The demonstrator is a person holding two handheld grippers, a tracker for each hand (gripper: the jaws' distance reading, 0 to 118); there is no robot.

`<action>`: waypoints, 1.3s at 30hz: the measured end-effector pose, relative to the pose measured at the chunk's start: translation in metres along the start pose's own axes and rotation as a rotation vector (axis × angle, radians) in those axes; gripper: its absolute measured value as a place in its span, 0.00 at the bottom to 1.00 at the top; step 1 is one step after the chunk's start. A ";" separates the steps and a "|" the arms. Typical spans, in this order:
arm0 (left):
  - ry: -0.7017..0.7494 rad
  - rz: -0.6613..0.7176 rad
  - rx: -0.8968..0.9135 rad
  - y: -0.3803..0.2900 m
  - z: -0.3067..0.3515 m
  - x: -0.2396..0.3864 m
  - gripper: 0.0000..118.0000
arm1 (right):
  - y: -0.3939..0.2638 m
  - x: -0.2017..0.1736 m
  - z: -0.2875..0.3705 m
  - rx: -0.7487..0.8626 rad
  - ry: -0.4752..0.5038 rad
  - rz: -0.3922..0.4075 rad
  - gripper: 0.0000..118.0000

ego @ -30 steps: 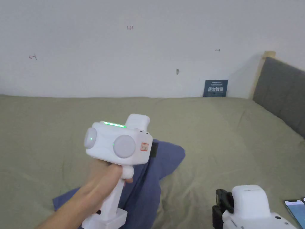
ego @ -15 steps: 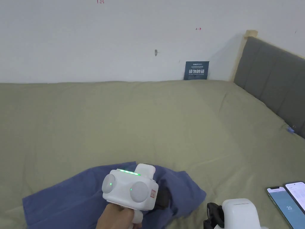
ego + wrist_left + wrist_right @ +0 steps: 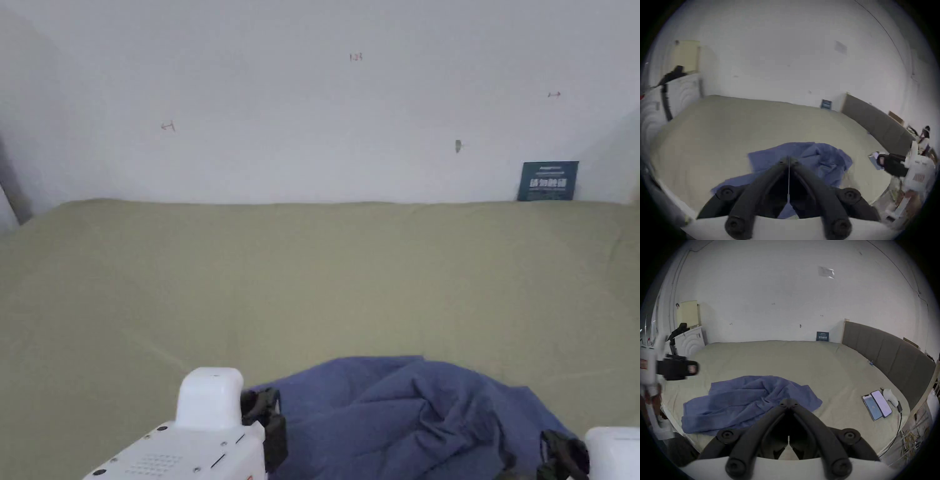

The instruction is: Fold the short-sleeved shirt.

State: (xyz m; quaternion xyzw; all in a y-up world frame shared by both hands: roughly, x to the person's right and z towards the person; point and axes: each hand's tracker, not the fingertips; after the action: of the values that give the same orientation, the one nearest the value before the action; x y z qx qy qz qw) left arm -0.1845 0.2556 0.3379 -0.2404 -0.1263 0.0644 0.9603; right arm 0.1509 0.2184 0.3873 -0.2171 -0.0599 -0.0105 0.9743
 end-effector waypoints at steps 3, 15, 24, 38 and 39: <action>0.191 -0.053 0.044 -0.013 0.047 -0.032 0.02 | -0.003 -0.009 0.005 0.007 0.015 0.002 0.00; 0.309 0.047 -0.155 -0.021 0.026 -0.114 0.02 | -0.001 -0.025 0.009 0.003 0.051 0.009 0.00; 0.282 0.077 -0.507 -0.059 -0.099 -0.186 1.00 | -0.008 -0.022 -0.011 -0.053 0.027 0.036 0.00; 0.259 -0.049 -0.573 -0.071 -0.122 -0.180 0.02 | -0.026 0.016 -0.050 -0.175 -0.048 0.008 0.00; 0.268 -0.051 -0.580 -0.070 -0.121 -0.179 0.02 | -0.025 0.021 -0.056 -0.182 -0.060 0.010 0.00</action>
State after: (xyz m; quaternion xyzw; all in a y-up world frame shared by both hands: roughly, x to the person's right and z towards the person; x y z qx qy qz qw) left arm -0.3184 0.1075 0.2299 -0.5071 -0.0176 -0.0305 0.8612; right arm 0.1765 0.1725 0.3502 -0.3050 -0.0867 -0.0044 0.9484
